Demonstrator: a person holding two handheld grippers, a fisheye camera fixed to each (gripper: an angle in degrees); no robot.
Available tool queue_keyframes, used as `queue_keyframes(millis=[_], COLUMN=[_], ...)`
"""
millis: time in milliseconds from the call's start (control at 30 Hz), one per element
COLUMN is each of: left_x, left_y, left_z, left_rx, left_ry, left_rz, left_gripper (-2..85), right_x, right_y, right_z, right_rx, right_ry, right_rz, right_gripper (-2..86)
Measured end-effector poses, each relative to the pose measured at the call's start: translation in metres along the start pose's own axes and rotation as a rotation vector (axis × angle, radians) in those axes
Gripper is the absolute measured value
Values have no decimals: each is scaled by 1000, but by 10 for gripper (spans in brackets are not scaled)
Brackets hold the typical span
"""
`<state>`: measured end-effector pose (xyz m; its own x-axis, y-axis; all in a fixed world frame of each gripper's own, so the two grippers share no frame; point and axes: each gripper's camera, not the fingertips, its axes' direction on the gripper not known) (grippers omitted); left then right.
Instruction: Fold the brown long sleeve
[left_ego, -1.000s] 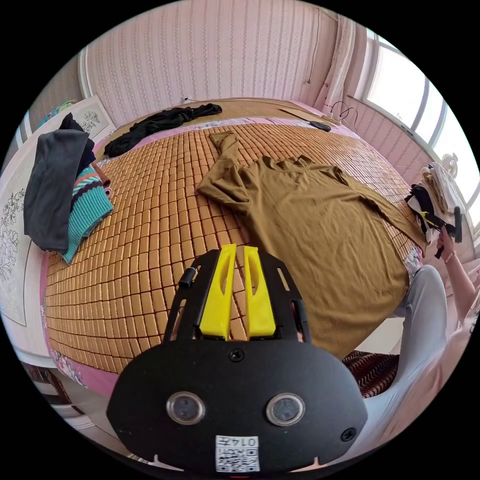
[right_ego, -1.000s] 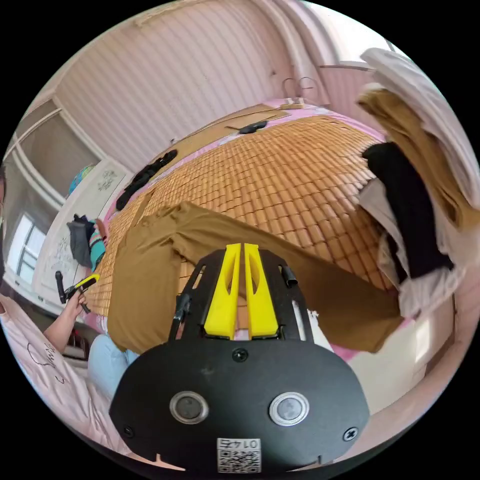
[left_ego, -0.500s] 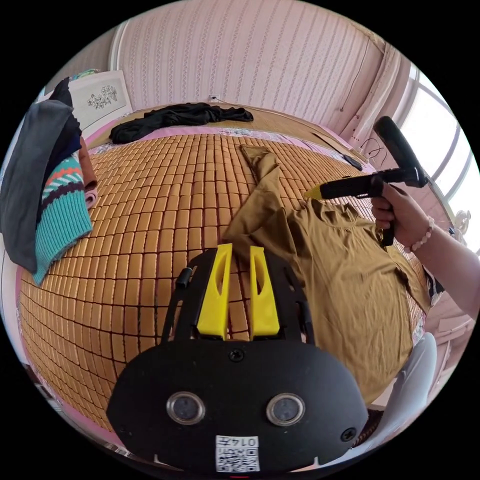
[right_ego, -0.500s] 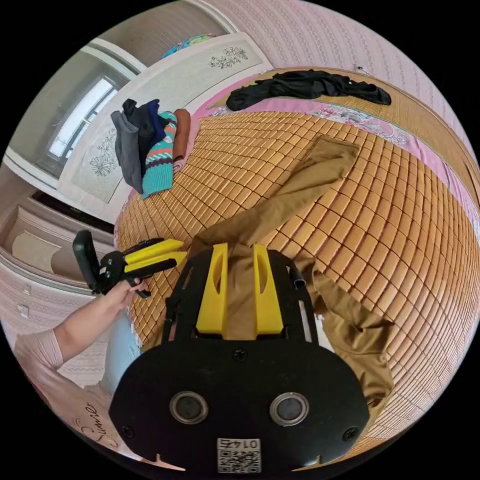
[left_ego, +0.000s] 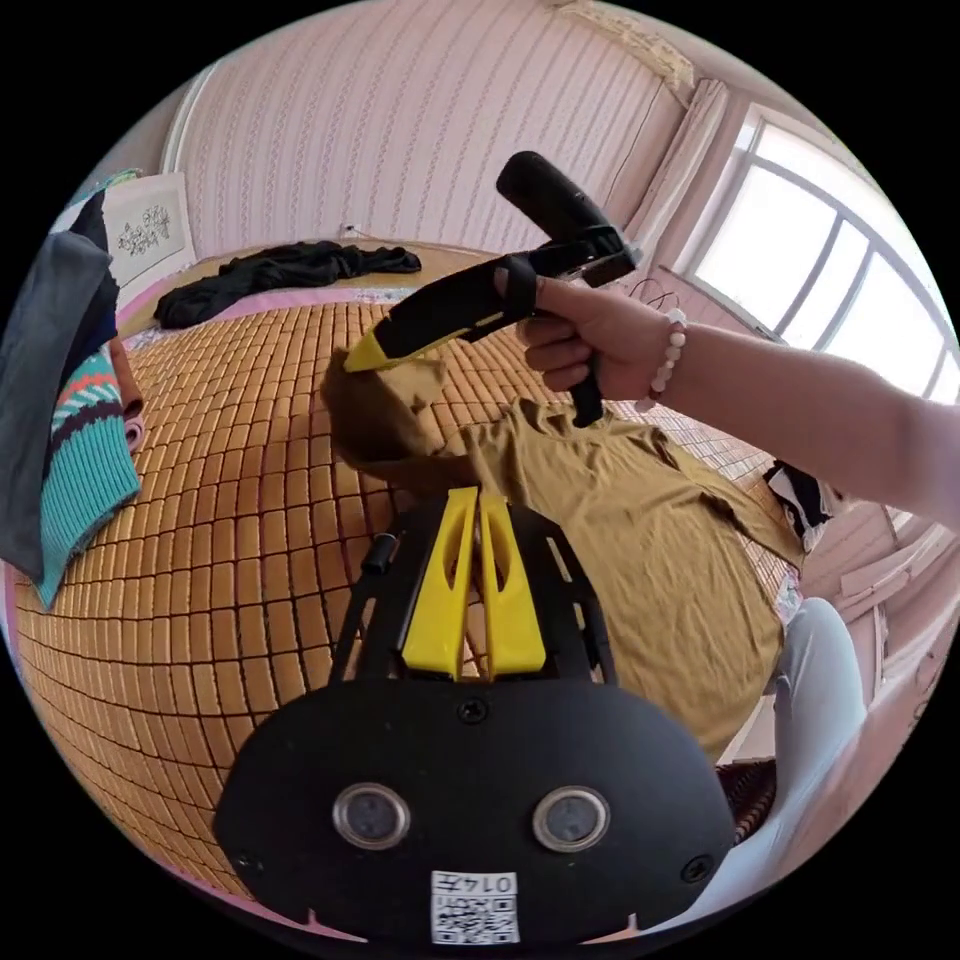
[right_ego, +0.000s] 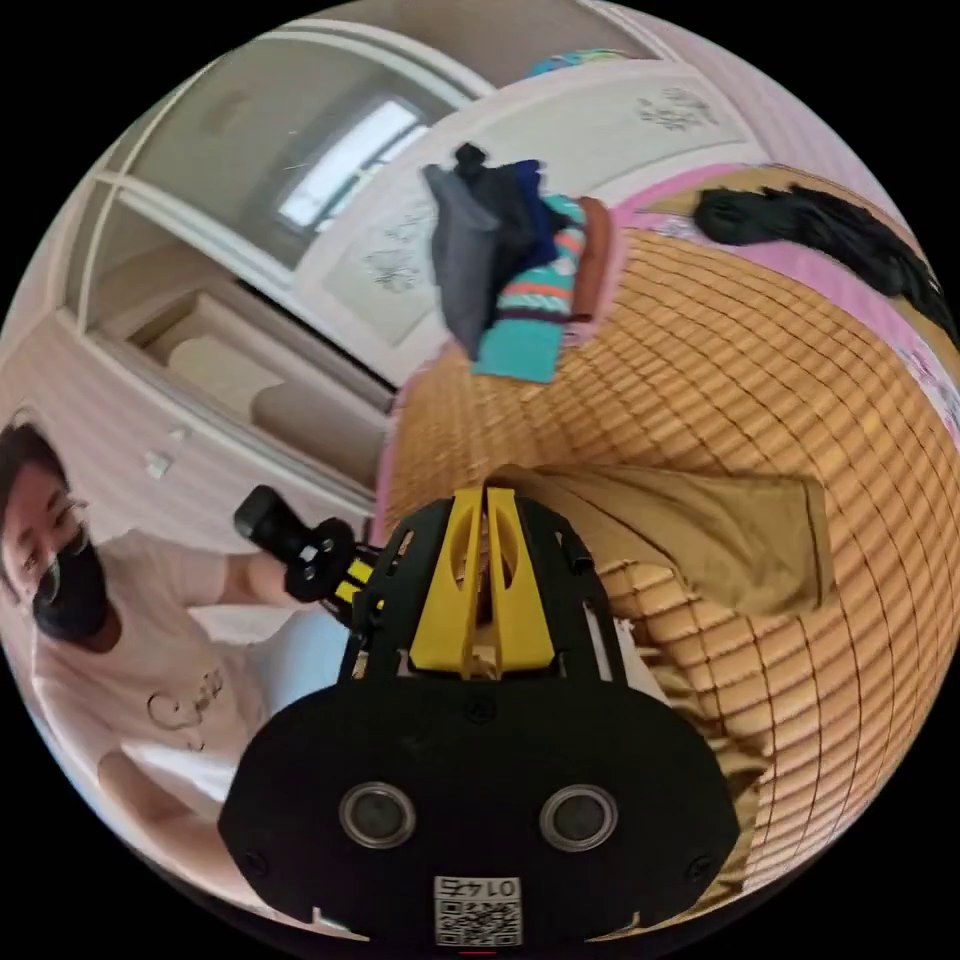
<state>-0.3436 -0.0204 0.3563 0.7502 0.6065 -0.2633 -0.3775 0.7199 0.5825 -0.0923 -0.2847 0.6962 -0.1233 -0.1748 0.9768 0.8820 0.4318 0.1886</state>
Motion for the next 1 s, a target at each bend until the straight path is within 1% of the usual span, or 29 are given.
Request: queue_keyframes(millis=[33,67,100,133,200,267,333,400,467,533,567,667,733,800,867,900,933,967,1000], left_x=[15,20,27,29,23,13,-4,-17,-28,-41,-44,-63,-78,-87,-94,-99,-105,-107,-108], left_y=[8,13,24,37,59,83,115,136,153,167,170,173,172,168,163,160,161,161,162], left_z=[-31,-46,-72,-95,-125,-150,-177,-192,-205,-221,-224,-228,-221,-219,-214,-207,-194,-196,-203], left_rx=[54,77,107,113,83,32,-62,-138,-192,-192,-181,-139,-146,-139,-143,-192,-293,-270,-253], left_ry=[-4,-12,-29,-34,-73,-164,-307,-395,-473,-543,-546,-498,-490,-488,-489,-483,-447,-453,-402], left_rz=[28,30,21,5,-44,-105,-186,-245,-295,-362,-384,-457,-491,-509,-496,-480,-475,-478,-454], left_gripper=[4,9,26,48,55,56,54,54,55,56,57,74,91,97,98,90,75,64,37], right_x=[-22,-40,-46,-52,-50,-35,-25,-19,-17,-20,-24,-32,-29,-20,-13,-14,-19,-24,-26], right_y=[-11,-19,-22,-27,-31,-28,-20,-11,2,13,20,40,48,51,46,42,35,26,21], right_z=[4,8,11,15,21,21,19,21,25,22,15,-1,-3,1,3,2,-1,-4,-5], right_rx=[-27,-54,-71,-108,-175,-196,-184,-219,-285,-273,-222,-106,-87,-91,-71,-57,-20,8,15], right_ry=[-147,-183,-170,-116,-8,75,149,257,460,595,661,758,768,711,635,624,608,608,614], right_rz=[-109,-170,-183,-171,-109,-3,69,126,213,281,328,469,533,574,597,588,557,530,519], right_gripper=[10,14,16,22,40,68,74,76,82,88,90,91,90,80,39,32,19,13,10])
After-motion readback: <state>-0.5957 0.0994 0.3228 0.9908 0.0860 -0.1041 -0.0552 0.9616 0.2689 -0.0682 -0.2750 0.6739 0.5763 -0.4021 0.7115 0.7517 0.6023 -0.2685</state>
